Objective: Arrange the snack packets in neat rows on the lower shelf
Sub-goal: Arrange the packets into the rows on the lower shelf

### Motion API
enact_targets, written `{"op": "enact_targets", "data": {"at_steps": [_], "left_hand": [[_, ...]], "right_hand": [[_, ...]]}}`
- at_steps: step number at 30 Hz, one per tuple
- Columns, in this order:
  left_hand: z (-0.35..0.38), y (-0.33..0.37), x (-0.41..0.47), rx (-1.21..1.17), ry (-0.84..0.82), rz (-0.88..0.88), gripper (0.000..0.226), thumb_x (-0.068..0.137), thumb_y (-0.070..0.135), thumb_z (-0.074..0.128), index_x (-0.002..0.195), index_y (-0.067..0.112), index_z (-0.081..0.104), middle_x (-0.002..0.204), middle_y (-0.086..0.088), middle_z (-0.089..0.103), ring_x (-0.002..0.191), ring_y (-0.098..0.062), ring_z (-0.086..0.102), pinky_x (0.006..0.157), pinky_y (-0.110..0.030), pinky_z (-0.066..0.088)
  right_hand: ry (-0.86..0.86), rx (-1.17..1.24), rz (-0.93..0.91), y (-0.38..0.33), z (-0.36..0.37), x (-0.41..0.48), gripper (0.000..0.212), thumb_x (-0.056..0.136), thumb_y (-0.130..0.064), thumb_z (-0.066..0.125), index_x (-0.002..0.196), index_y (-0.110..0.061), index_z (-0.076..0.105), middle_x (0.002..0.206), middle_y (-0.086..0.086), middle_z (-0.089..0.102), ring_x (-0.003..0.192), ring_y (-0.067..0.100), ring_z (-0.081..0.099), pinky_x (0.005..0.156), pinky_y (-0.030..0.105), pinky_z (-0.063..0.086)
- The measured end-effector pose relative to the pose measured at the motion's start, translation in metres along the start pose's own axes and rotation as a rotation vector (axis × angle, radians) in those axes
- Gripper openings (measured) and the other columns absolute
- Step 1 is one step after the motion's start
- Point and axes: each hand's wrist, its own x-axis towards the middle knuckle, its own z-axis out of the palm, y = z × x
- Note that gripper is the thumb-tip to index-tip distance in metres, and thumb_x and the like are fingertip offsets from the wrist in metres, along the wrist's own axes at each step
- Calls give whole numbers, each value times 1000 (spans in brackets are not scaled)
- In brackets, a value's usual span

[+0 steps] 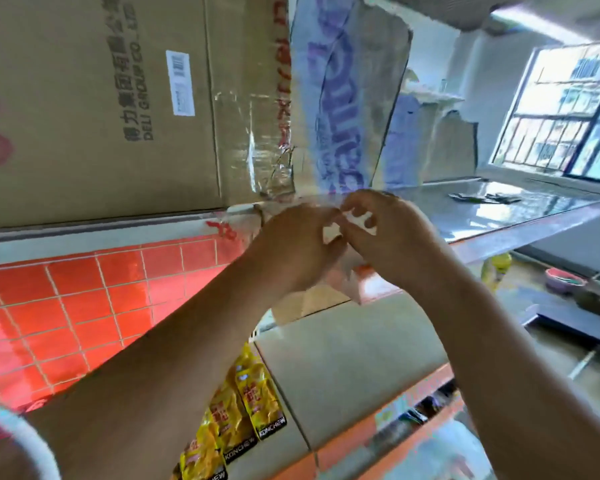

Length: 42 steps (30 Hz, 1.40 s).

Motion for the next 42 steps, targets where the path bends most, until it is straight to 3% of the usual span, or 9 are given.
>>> {"op": "enact_targets", "data": {"at_steps": [4, 8, 16, 26, 28, 30, 33, 39, 42], "left_hand": [[17, 25, 49, 206, -367, -139, 26, 98, 39, 57, 115, 28, 73, 118, -1, 72, 105, -23, 65, 95, -38, 53], [29, 44, 84, 349, -471, -200, 40, 97, 54, 55, 135, 44, 60, 144, 7, 59, 125, -21, 57, 107, -39, 47], [51, 91, 125, 519, -620, -323, 59, 99, 66, 47, 153, 43, 42, 162, 8, 39, 147, -20, 38, 116, -38, 34], [64, 102, 161, 568, -780, -432, 83, 83, 87, 46, 156, 51, 29, 167, 7, 30, 151, -22, 31, 121, -43, 30], [64, 111, 173, 619, -831, -429, 88, 78, 89, 52, 153, 44, 41, 160, 6, 41, 143, -21, 43, 115, -40, 40], [73, 124, 188, 689, -882, -402, 81, 77, 89, 53, 129, 28, 64, 128, 2, 64, 112, -20, 63, 97, -37, 54], [95, 151, 216, 777, -896, -354, 62, 88, 80, 49, 87, 19, 57, 81, 3, 58, 67, -13, 57, 63, -28, 45], [126, 174, 260, 710, -928, -261, 67, 91, 72, 57, 125, 15, 63, 84, 3, 53, 68, -11, 53, 56, -25, 38], [141, 171, 276, 725, -919, -234, 58, 88, 75, 57, 92, 18, 62, 79, 2, 55, 67, -13, 54, 56, -26, 40]], "right_hand": [[-186, -72, 152, 79, -30, 9, 6, 88, -31, 66, 84, -31, 63, 78, -3, 64, 68, 21, 61, 56, 24, 40], [-170, -116, 193, 132, -52, 15, 11, 89, -37, 63, 84, -29, 66, 72, -4, 61, 65, 17, 58, 52, 23, 34], [-223, -161, 108, 223, -91, 41, 22, 89, -49, 59, 98, -32, 68, 102, -1, 67, 94, 22, 59, 83, 35, 52], [-187, -215, 169, 285, -111, 65, 16, 84, -47, 64, 92, -34, 67, 95, -1, 68, 85, 22, 59, 69, 30, 42], [-206, -207, 170, 285, -111, 65, 11, 83, -43, 64, 86, -32, 64, 90, 0, 66, 82, 22, 59, 65, 29, 41], [-235, -204, 163, 283, -111, 65, 11, 84, -40, 63, 81, -29, 61, 84, -1, 63, 78, 22, 58, 60, 29, 38], [-285, -203, 149, 282, -111, 65, 20, 85, -34, 61, 68, -24, 55, 72, -2, 56, 69, 20, 54, 54, 28, 34], [-340, -269, 107, 283, -116, 74, 34, 88, -39, 61, 63, -19, 50, 65, 0, 49, 61, 20, 48, 50, 26, 31], [-388, -245, 67, 288, -119, 80, 33, 87, -43, 65, 65, -22, 54, 65, -1, 51, 62, 19, 50, 51, 26, 33]]}}
